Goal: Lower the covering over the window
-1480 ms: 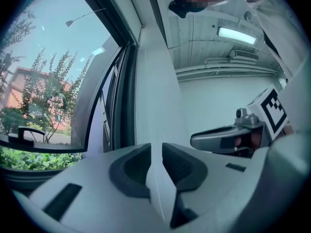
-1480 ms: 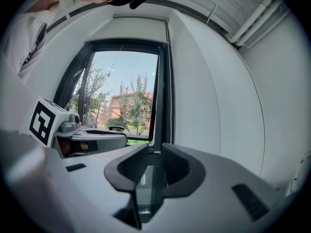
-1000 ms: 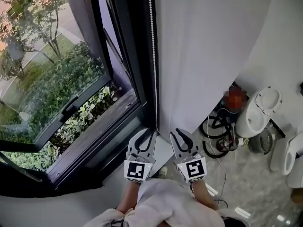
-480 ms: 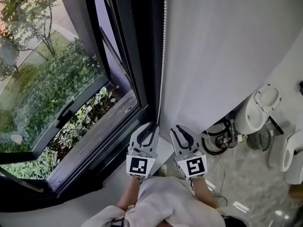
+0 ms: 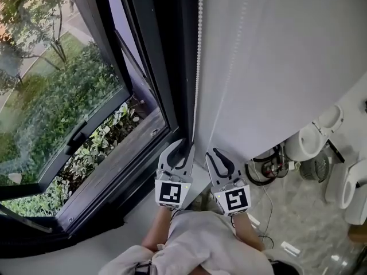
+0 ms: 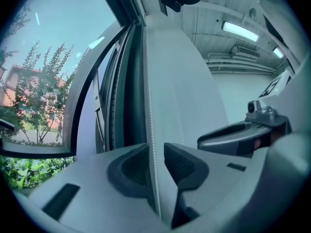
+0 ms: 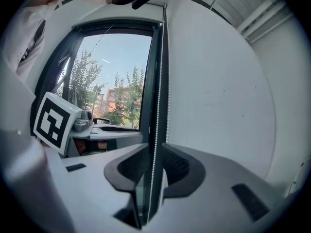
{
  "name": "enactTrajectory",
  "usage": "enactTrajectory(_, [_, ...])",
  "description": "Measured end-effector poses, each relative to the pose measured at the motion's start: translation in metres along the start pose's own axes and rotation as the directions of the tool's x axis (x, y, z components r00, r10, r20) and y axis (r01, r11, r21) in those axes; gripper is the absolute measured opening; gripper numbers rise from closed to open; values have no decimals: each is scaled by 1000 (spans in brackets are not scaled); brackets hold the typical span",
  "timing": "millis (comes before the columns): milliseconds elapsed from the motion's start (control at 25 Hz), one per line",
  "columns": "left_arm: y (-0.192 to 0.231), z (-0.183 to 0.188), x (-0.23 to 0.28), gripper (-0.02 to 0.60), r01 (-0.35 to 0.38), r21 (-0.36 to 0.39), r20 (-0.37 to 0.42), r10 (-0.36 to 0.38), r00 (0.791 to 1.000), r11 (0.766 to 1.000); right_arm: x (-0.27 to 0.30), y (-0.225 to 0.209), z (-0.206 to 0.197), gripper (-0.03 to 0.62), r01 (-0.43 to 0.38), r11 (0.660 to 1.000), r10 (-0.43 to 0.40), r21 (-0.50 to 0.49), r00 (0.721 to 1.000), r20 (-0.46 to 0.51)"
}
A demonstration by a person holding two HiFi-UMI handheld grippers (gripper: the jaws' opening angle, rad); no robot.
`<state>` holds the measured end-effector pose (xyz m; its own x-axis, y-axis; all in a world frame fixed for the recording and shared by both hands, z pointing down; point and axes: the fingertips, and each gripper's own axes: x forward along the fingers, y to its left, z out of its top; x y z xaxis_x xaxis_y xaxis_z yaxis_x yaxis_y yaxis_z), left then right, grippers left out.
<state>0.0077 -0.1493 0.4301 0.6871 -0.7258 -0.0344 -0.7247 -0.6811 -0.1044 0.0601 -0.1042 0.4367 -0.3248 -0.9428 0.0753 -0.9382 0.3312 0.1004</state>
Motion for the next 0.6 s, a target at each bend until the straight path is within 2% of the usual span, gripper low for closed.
enactTrajectory(600, [15,-10,38,163,-142,19,-43,143,989,990,5,-6,-13,81,-83,995,84,53,996,-22])
